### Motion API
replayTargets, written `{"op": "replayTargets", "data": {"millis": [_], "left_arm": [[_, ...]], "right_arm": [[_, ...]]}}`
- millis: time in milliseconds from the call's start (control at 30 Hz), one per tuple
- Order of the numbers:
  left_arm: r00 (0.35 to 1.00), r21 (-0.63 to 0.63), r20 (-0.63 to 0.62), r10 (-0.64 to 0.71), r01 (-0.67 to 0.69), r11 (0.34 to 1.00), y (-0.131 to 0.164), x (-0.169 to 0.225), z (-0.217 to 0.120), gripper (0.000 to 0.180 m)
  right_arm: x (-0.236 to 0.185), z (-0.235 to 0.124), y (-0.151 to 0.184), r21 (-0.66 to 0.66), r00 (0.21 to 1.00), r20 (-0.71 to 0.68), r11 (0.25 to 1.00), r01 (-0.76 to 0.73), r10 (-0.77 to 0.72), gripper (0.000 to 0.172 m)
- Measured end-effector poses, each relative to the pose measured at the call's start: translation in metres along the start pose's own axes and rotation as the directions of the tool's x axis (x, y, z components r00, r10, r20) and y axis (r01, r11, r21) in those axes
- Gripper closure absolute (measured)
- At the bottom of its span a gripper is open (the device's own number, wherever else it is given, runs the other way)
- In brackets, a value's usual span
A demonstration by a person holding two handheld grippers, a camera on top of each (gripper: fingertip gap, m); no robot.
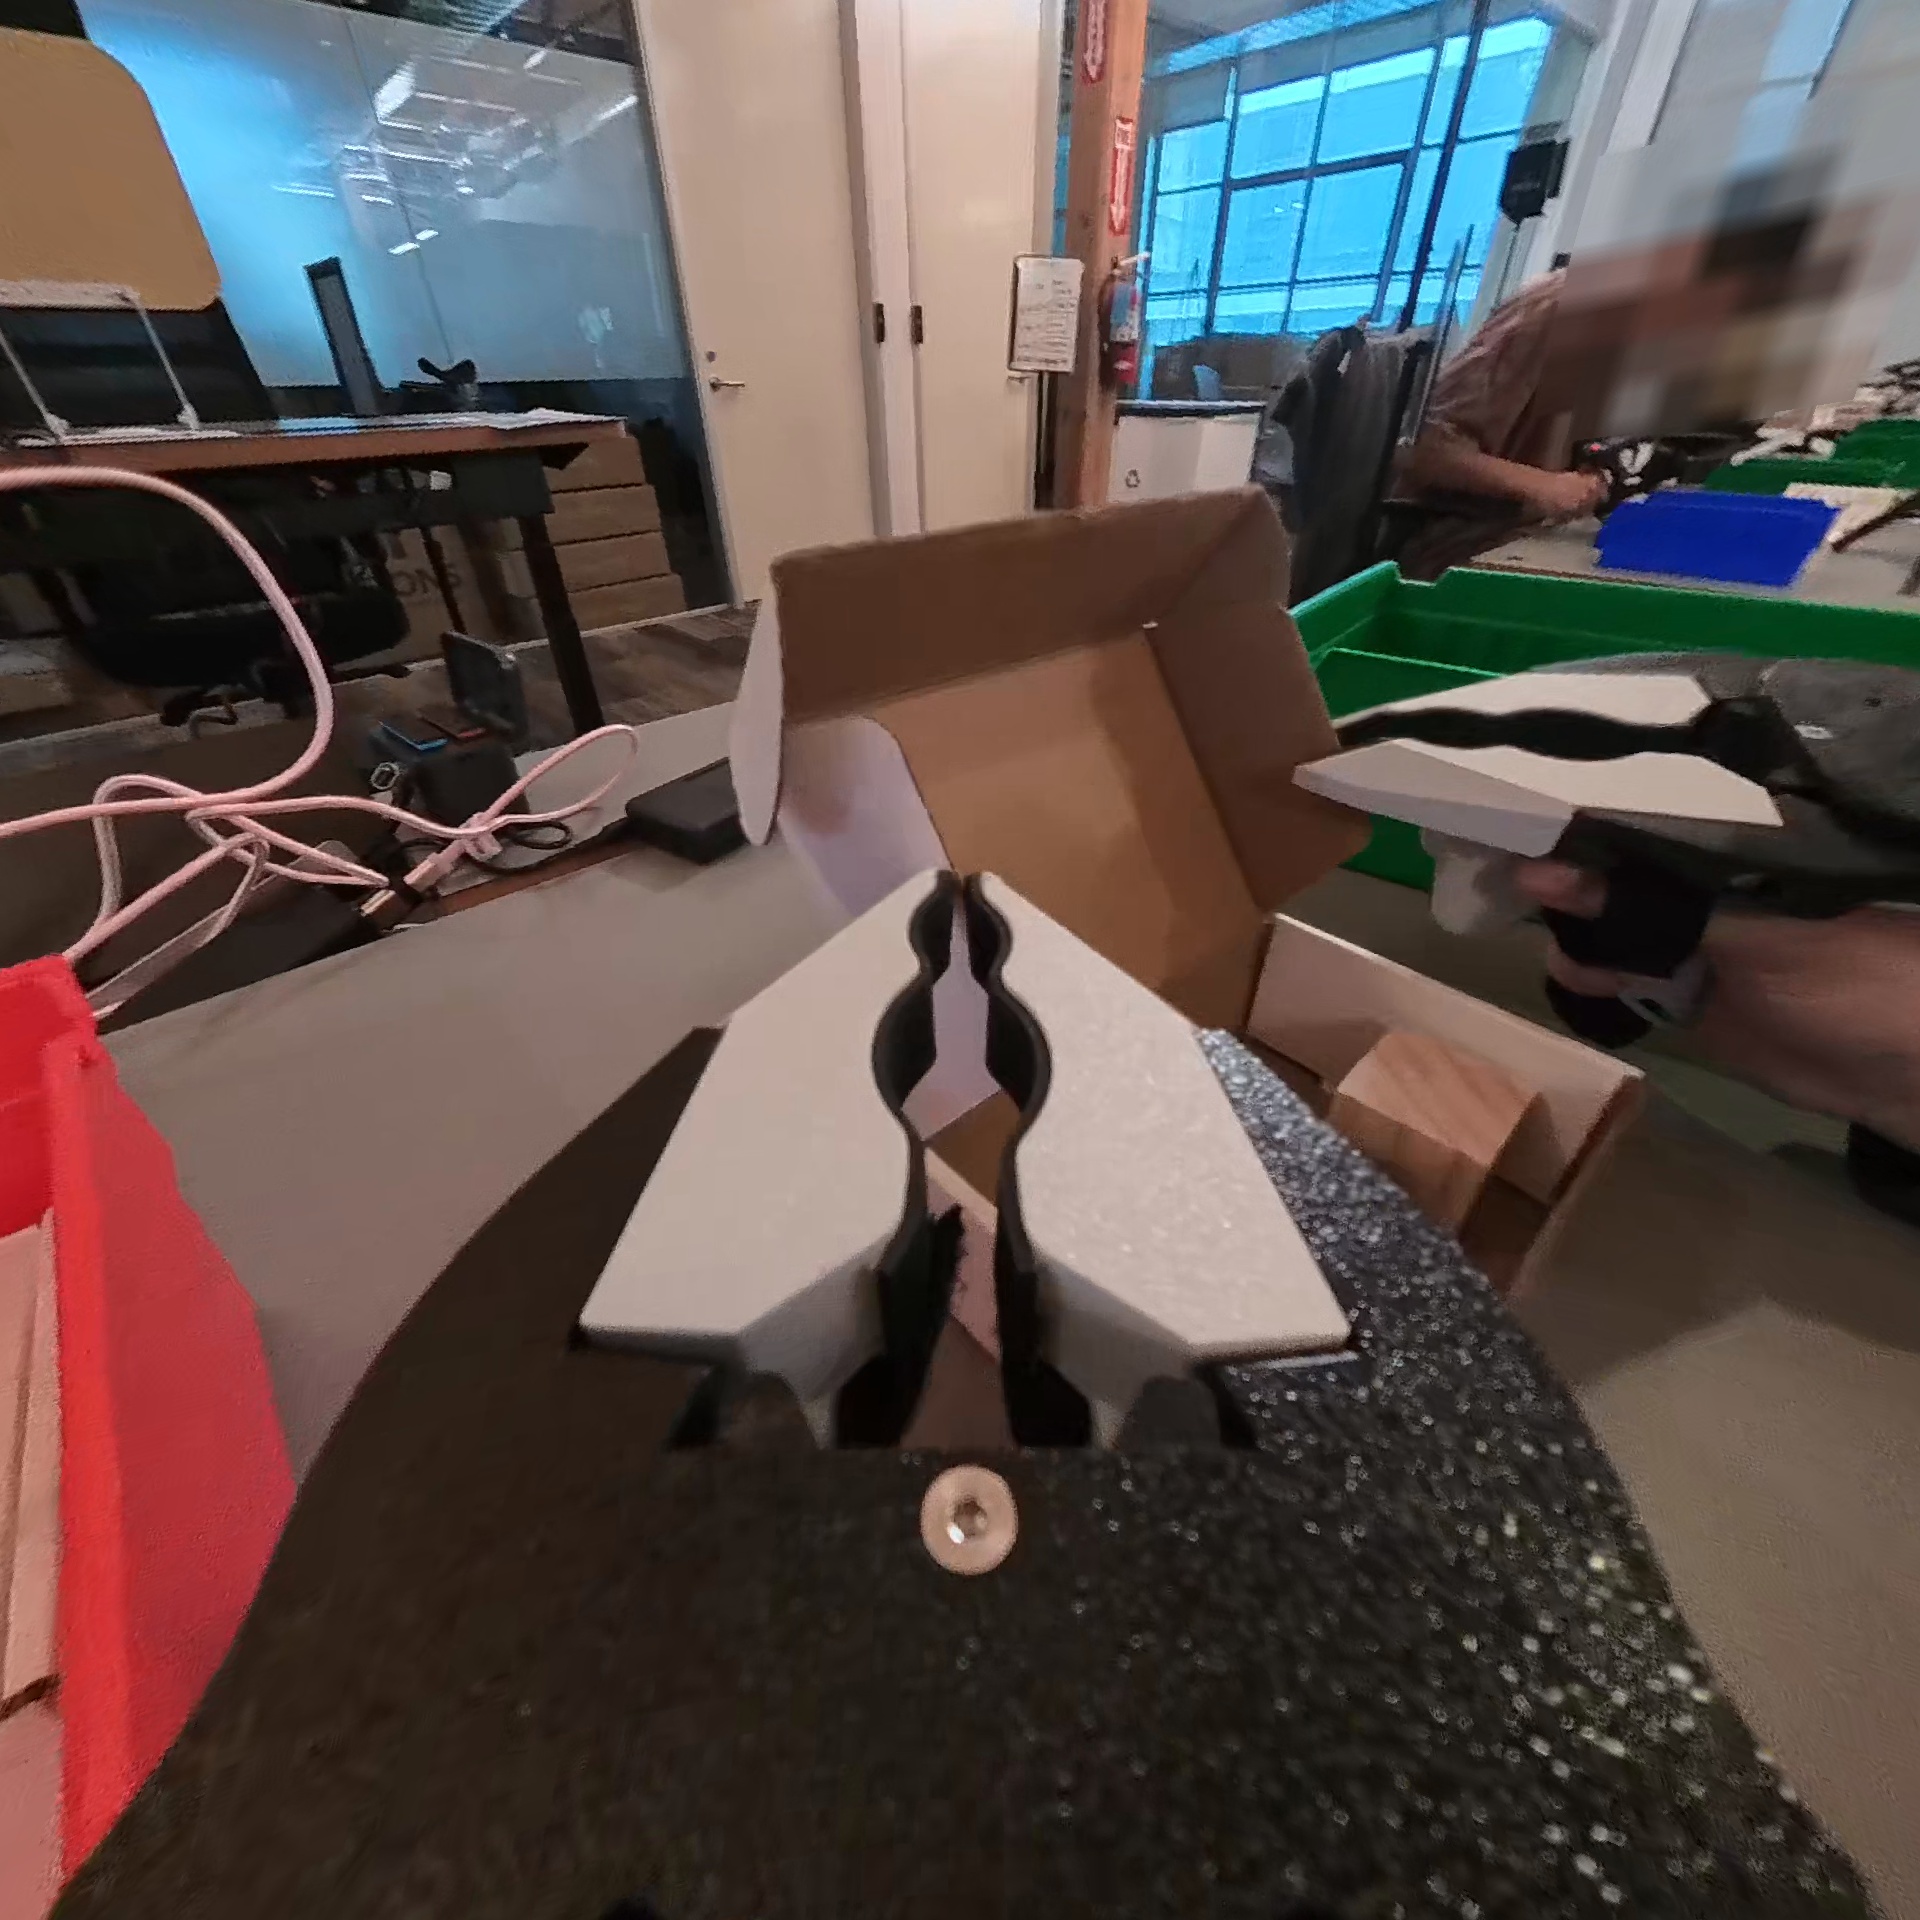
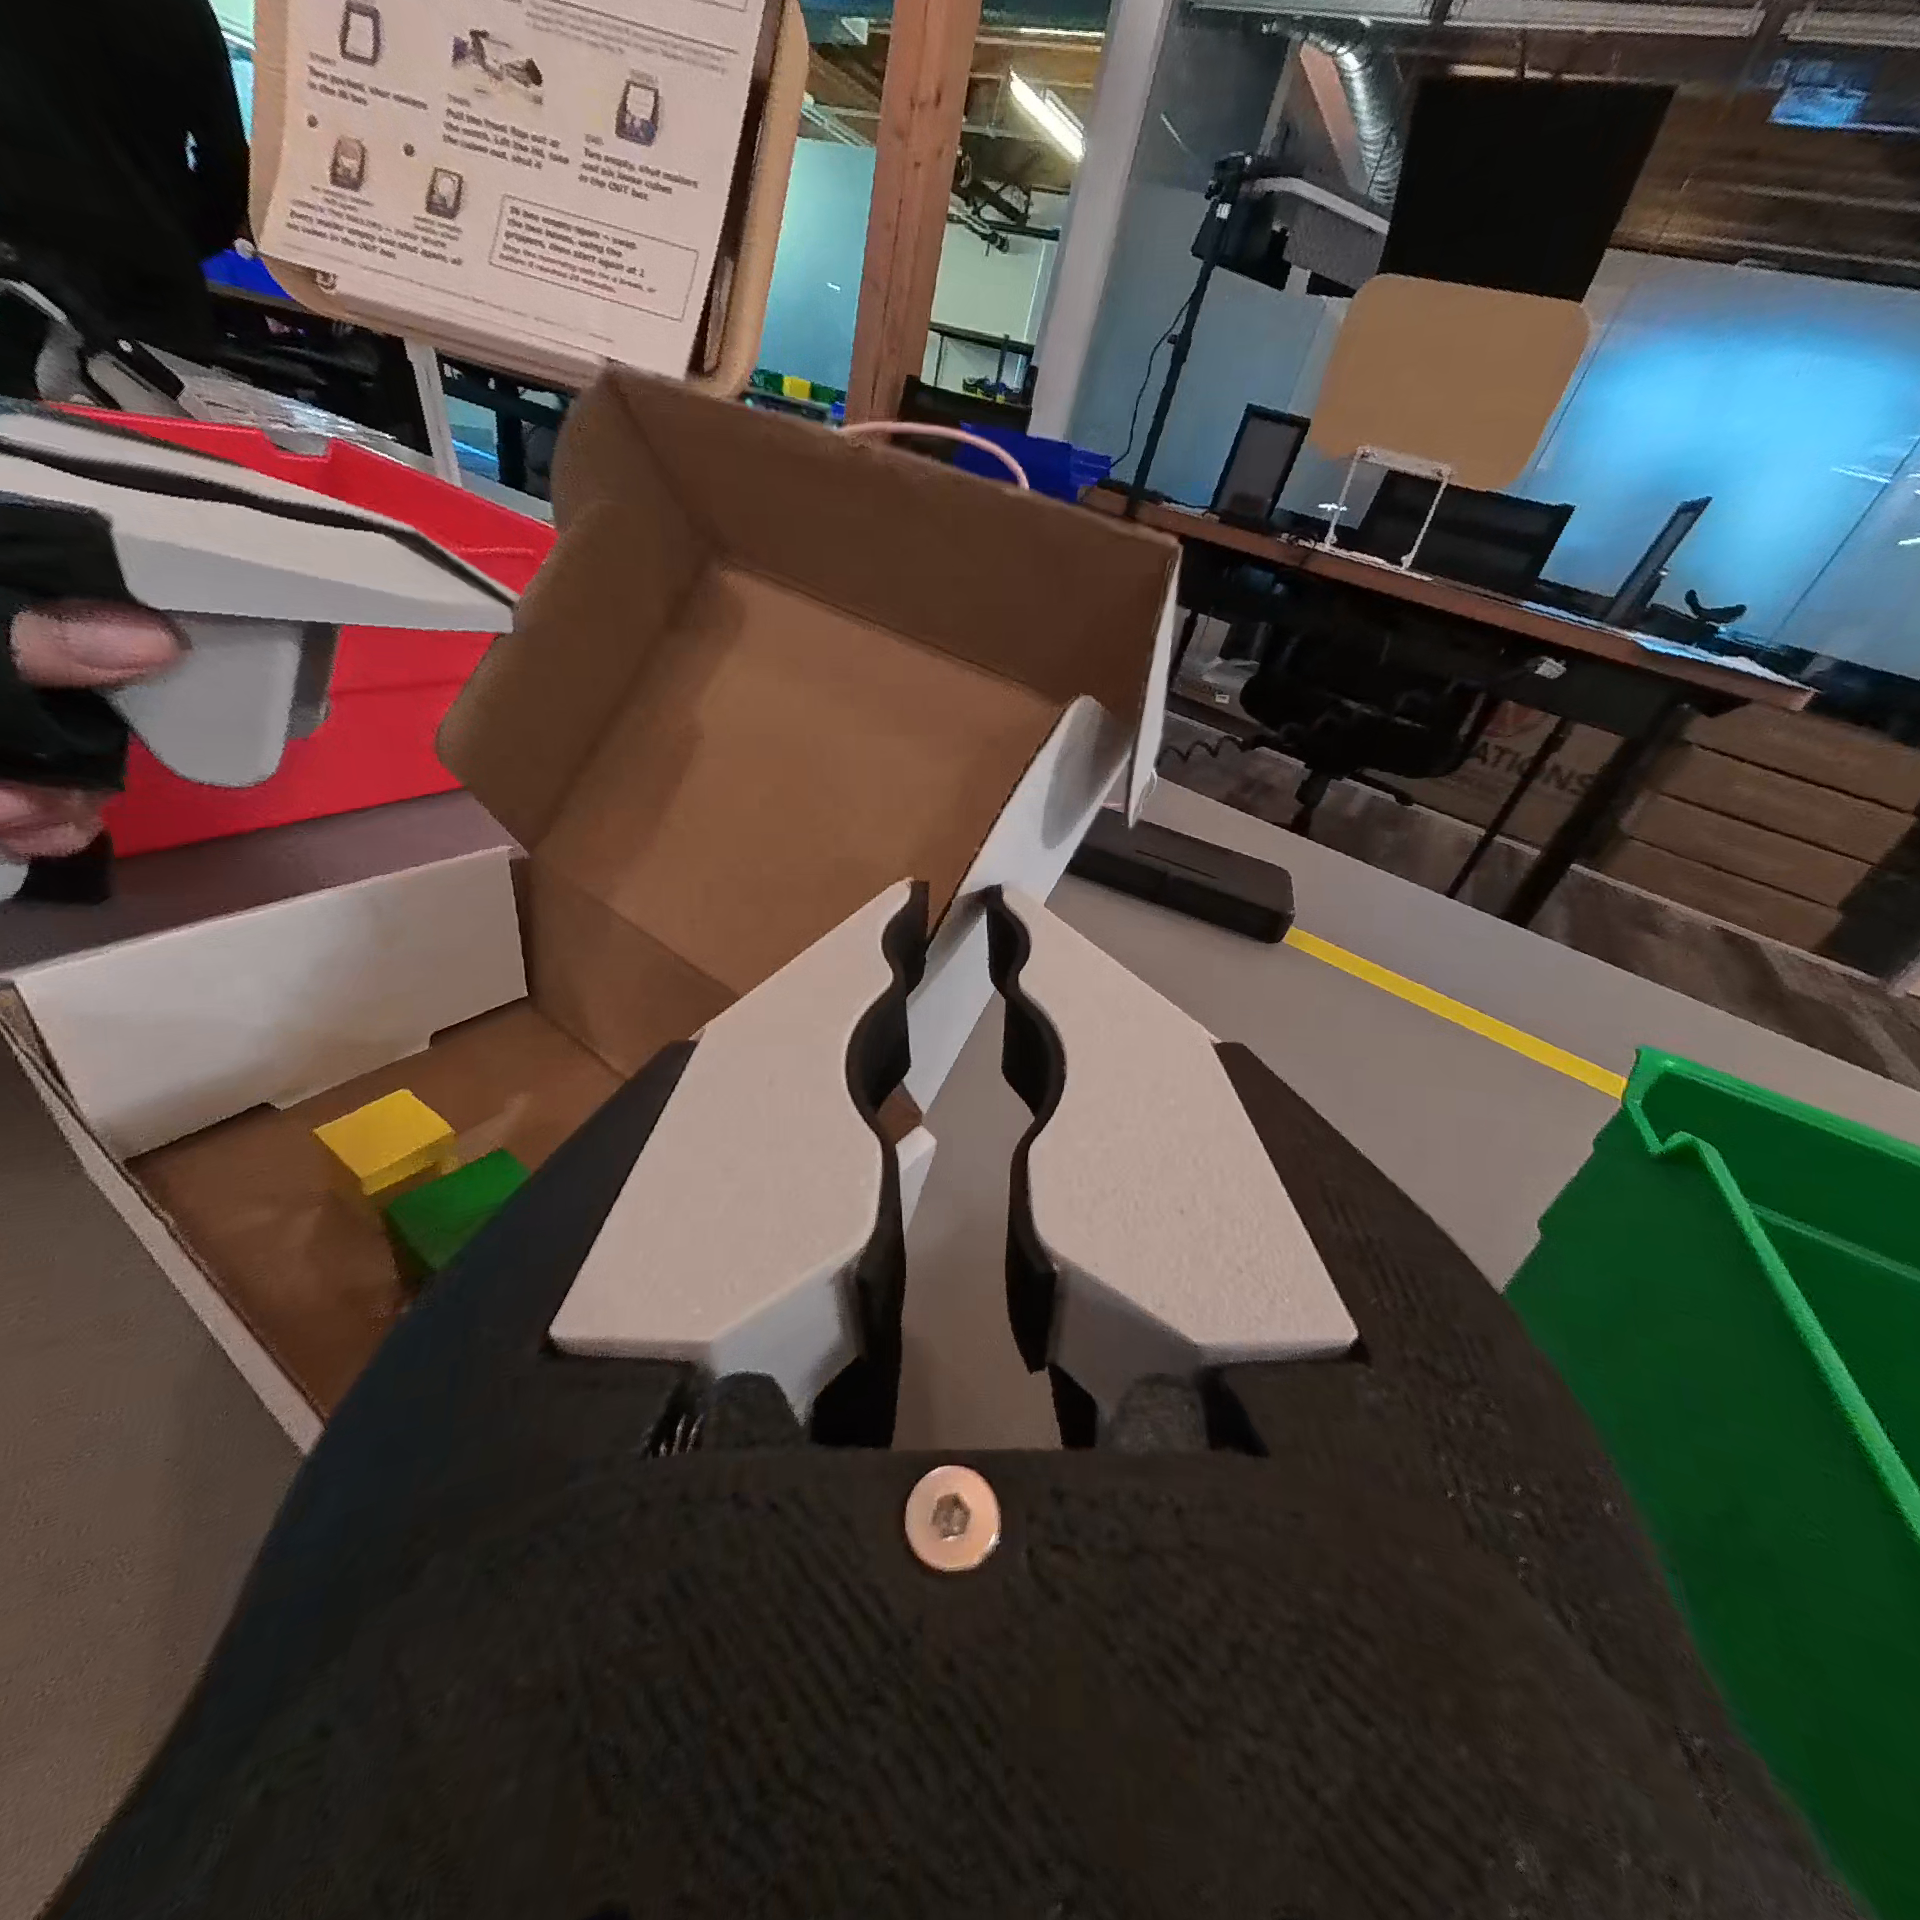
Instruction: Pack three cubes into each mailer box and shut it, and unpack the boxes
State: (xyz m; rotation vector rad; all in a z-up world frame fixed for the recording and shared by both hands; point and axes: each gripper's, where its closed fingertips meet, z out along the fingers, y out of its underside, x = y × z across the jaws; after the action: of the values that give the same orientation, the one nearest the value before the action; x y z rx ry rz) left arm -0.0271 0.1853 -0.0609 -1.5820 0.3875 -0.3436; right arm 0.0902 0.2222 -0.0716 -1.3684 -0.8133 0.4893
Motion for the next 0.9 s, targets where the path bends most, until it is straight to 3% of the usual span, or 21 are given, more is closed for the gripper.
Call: {"op": "replayTargets", "data": {"millis": [367, 567, 900], "left_arm": [[0.997, -0.03, -0.074, -0.012, 0.01, 1.0, 0.013, 0.03, -0.032, 0.18], [0.994, -0.111, -0.105, 0.002, -0.014, 0.994, 0.033, 0.044, -0.041, 0.18], [0.994, -0.192, -0.107, 0.028, -0.048, 0.98, 0.048, 0.052, -0.05, 0.18]], "right_arm": [[-0.009, -0.017, 0.01, -0.041, 0.999, 0.032, 0.999, 0.002, -0.001, 0.167], [-0.014, -0.025, 0.021, -0.109, 0.999, 0.018, 0.993, 0.034, -0.032, 0.168], [-0.017, -0.037, 0.023, -0.137, 0.989, -0.01, 0.98, 0.146, -0.149, 0.163]]}}
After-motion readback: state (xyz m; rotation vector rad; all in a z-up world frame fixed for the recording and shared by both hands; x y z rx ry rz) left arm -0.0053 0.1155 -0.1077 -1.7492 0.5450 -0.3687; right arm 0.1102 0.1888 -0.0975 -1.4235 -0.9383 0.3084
